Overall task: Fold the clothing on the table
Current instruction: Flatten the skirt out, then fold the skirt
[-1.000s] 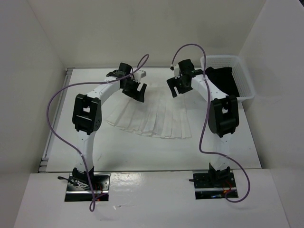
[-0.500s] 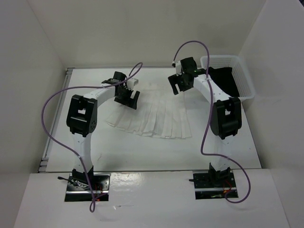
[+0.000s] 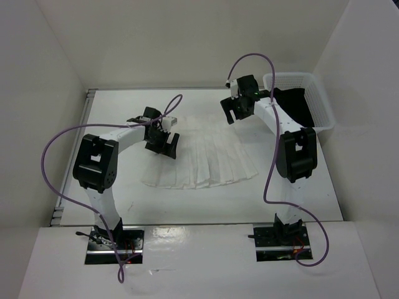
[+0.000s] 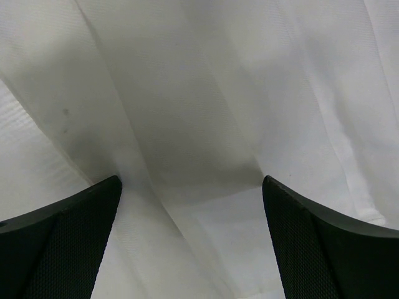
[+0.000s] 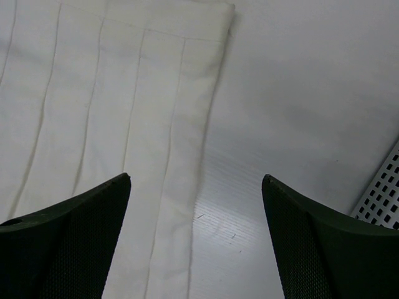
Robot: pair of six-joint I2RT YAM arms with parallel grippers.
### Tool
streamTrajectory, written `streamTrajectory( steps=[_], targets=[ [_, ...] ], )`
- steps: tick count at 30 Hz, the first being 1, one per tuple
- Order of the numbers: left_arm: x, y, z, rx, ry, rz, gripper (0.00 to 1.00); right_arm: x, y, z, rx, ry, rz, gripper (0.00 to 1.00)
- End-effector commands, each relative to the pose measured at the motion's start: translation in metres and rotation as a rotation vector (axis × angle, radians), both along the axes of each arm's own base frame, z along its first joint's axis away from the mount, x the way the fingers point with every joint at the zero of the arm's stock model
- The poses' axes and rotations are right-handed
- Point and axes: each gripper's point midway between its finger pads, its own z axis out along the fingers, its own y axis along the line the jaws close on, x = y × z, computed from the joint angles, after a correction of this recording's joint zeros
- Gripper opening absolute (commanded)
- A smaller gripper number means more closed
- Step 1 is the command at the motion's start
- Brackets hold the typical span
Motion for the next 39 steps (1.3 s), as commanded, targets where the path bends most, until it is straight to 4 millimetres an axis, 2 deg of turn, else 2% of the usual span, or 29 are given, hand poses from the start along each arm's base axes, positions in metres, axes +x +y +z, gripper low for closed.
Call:
streamTrajectory(
  steps=[1, 4, 7, 9, 10, 11, 12, 14, 15, 16, 18, 19, 22, 23, 24, 25, 26, 27, 28, 29, 30, 33, 34, 35, 39],
  targets=[
    [-0.058, 0.002, -0.022, 0.006, 0.205, -0.030, 1.00, 0.008, 0.004, 0.022, 0.026, -0.070, 0.018, 0.90],
    [-0.071, 0.001, -0.021, 0.005, 0.223, -0.062, 1.00, 0.006, 0.005, 0.020, 0.030, -0.059, 0.024, 0.90],
    [-0.075, 0.002, -0.016, 0.007, 0.219, -0.070, 1.00, 0.005, 0.007, 0.020, 0.037, -0.057, 0.029, 0.90],
    [-0.069, 0.001, 0.001, 0.002, 0.190, -0.080, 1.00, 0.007, 0.009, 0.019, 0.044, -0.055, 0.035, 0.90],
    [-0.060, 0.003, 0.008, -0.004, 0.171, -0.067, 1.00, 0.006, 0.010, 0.022, 0.051, -0.053, 0.041, 0.90],
    [-0.037, -0.001, 0.035, -0.034, 0.097, -0.071, 1.00, 0.008, 0.011, 0.026, 0.053, -0.064, 0.041, 0.90],
    [-0.023, -0.001, 0.049, -0.054, 0.058, -0.061, 1.00, 0.007, 0.011, 0.025, 0.051, -0.055, 0.041, 0.90],
    [0.008, 0.008, 0.080, -0.079, -0.033, -0.033, 1.00, 0.010, 0.016, 0.034, 0.074, -0.074, 0.056, 0.90],
    [0.031, 0.011, 0.101, -0.088, -0.106, -0.029, 1.00, 0.008, 0.015, 0.033, 0.072, -0.065, 0.056, 0.90],
    [0.044, 0.023, 0.108, -0.086, -0.135, -0.005, 1.00, 0.010, 0.016, 0.037, 0.074, -0.076, 0.057, 0.90],
    [0.061, 0.027, 0.113, -0.139, -0.144, 0.005, 0.97, 0.011, 0.016, 0.033, 0.072, -0.067, 0.056, 0.90],
    [0.075, 0.037, 0.126, -0.163, -0.181, 0.024, 0.97, 0.009, 0.015, 0.032, 0.070, -0.058, 0.056, 0.90],
    [0.091, 0.046, 0.118, -0.192, -0.185, 0.033, 0.97, 0.007, 0.013, 0.036, 0.060, -0.074, 0.059, 0.90],
    [0.103, 0.053, 0.114, -0.203, -0.197, 0.045, 0.97, 0.006, 0.013, 0.031, 0.058, -0.068, 0.059, 0.90],
    [0.105, 0.051, 0.109, -0.209, -0.190, 0.032, 0.97, 0.006, 0.013, 0.031, 0.058, -0.068, 0.059, 0.90],
    [0.109, 0.052, 0.106, -0.239, -0.181, 0.031, 0.90, 0.004, 0.010, 0.030, 0.045, -0.067, 0.060, 0.90],
    [0.113, 0.054, 0.086, -0.252, -0.139, 0.027, 0.86, 0.004, 0.010, 0.030, 0.045, -0.067, 0.060, 0.90],
    [0.121, 0.047, 0.094, -0.297, -0.153, -0.009, 0.81, 0.004, 0.010, 0.030, 0.045, -0.067, 0.060, 0.89],
    [0.123, 0.043, 0.089, -0.319, -0.132, -0.017, 0.76, 0.004, 0.008, 0.030, 0.038, -0.069, 0.054, 0.89],
    [0.121, 0.041, 0.072, -0.334, -0.077, -0.024, 0.74, 0.004, 0.008, 0.030, 0.038, -0.069, 0.054, 0.89],
    [0.124, 0.039, 0.070, -0.343, -0.073, -0.035, 0.72, 0.004, 0.008, 0.030, 0.038, -0.069, 0.054, 0.89],
    [0.133, 0.036, 0.072, -0.362, -0.084, -0.046, 0.72, 0.005, 0.006, 0.030, 0.026, -0.073, 0.055, 0.89],
    [0.134, 0.036, 0.063, -0.365, -0.063, -0.035, 0.72, 0.005, 0.006, 0.030, 0.026, -0.073, 0.055, 0.89],
    [0.138, 0.036, 0.065, -0.365, -0.073, -0.036, 0.72, 0.005, 0.006, 0.030, 0.026, -0.073, 0.055, 0.89],
    [0.141, 0.038, 0.046, -0.391, -0.028, -0.012, 0.72, 0.003, 0.006, 0.026, 0.018, -0.066, 0.062, 0.89]
  ],
)
